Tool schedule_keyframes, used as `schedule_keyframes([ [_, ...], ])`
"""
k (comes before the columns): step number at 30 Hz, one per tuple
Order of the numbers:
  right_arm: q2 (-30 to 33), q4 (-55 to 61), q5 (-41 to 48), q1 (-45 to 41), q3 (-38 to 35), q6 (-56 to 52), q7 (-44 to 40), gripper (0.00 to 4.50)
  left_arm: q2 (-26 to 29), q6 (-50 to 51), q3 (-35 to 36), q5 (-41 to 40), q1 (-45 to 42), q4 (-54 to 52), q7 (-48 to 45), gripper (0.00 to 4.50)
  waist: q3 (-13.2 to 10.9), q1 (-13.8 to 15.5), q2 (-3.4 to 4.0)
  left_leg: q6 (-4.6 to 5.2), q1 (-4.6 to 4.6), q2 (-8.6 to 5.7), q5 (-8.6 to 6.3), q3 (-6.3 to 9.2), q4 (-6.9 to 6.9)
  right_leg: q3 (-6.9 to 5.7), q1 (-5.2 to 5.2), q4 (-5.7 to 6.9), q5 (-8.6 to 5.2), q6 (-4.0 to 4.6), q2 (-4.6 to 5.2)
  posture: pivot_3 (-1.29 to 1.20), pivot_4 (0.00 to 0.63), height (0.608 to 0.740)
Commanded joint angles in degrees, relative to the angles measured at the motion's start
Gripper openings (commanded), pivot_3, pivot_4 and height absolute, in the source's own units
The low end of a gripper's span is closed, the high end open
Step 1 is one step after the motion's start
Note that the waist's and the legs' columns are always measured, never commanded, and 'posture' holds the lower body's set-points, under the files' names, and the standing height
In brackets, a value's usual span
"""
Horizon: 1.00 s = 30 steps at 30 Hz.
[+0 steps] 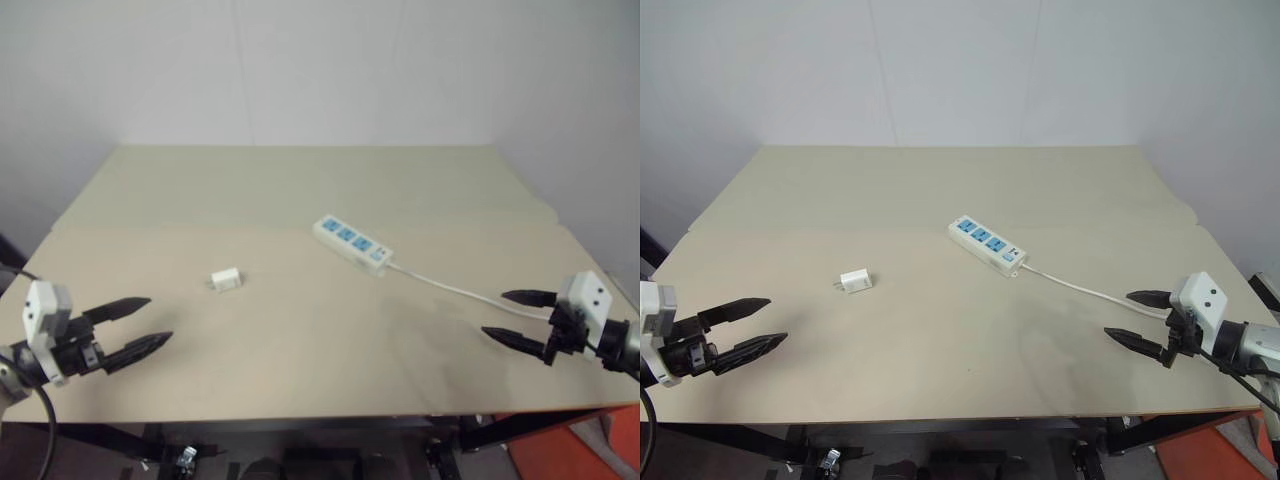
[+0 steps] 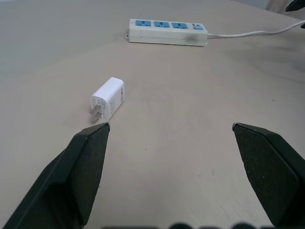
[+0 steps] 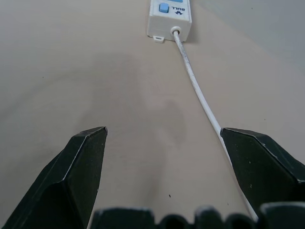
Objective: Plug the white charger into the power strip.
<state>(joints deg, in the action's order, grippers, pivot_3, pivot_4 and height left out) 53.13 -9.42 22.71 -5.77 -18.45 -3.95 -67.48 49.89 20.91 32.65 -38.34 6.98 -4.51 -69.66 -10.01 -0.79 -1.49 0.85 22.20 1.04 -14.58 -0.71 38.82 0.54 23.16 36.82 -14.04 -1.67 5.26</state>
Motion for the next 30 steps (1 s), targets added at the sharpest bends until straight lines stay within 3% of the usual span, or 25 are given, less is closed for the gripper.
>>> schedule_keyframes([
  [1, 1.4, 1.6, 0.7, 0.1, -2.3, -0.1, 0.0, 4.48, 0.4, -1.1, 1.1, -0.2, -0.6, -1.1, 0.2, 4.5, 0.0, 0.0, 0.0, 0.0, 0.0, 0.0, 0.0, 0.0, 0.0, 0.0, 0.0, 0.0, 0.0, 0.0, 0.0, 0.0, 0.15, 0.74],
  [10, 0.7, 1.9, 0.8, -1.1, -1.5, -0.9, 1.0, 4.48, 0.3, -0.9, 0.8, -0.4, -1.1, -1.1, 0.5, 4.5, 0.0, 0.0, 0.0, 0.0, 0.0, 0.0, 0.0, 0.0, 0.0, 0.0, 0.0, 0.0, 0.0, 0.0, 0.0, 0.0, 0.15, 0.74],
  [15, -2.6, -1.8, -3.3, -8.4, 4.0, 0.1, 4.7, 4.48, -0.1, -0.5, -0.7, -0.6, -2.9, -1.5, 1.3, 4.5, 0.0, -0.3, -0.02, 0.0, -0.07, 0.01, 0.0, -0.04, 0.0, 0.07, -0.01, 0.05, 0.02, 0.01, -0.03, 0.0, 0.15, 0.74],
  [18, -6.3, -8.2, -6.2, -15.9, 8.6, 2.4, 5.4, 4.48, -0.5, -0.2, -2.3, -0.5, -4.6, -1.8, 1.7, 4.5, 0.0, -0.4, -0.04, -0.01, -0.16, 0.03, 0.01, -0.08, 0.0, 0.12, -0.04, 0.07, 0.04, 0.03, -0.07, 0.0, 0.15, 0.74],
  [23, -14.0, -28.2, -12.9, -31.6, 15.5, 9.6, 6.2, 4.48, -0.7, -0.1, -5.2, 0.0, -8.3, -1.3, 2.5, 4.5, 0.0, -0.5, -0.04, -0.01, -0.06, 0.01, 0.01, -0.14, -0.02, 0.15, 0.09, 0.07, 0.05, 0.04, -0.06, 0.0, 0.15, 0.74],
  [30, -19.7, -52.1, -19.8, -45.5, 19.2, 18.1, 9.7, 4.48, -1.2, 0.2, -6.5, -0.4, -8.6, -2.9, 3.3, 4.5, 0.0, -0.4, -0.04, -0.01, 0.13, -0.02, 0.0, -0.15, -0.03, 0.13, 0.21, 0.0, 0.05, 0.03, 0.02, 0.0, 0.15, 0.74],
])
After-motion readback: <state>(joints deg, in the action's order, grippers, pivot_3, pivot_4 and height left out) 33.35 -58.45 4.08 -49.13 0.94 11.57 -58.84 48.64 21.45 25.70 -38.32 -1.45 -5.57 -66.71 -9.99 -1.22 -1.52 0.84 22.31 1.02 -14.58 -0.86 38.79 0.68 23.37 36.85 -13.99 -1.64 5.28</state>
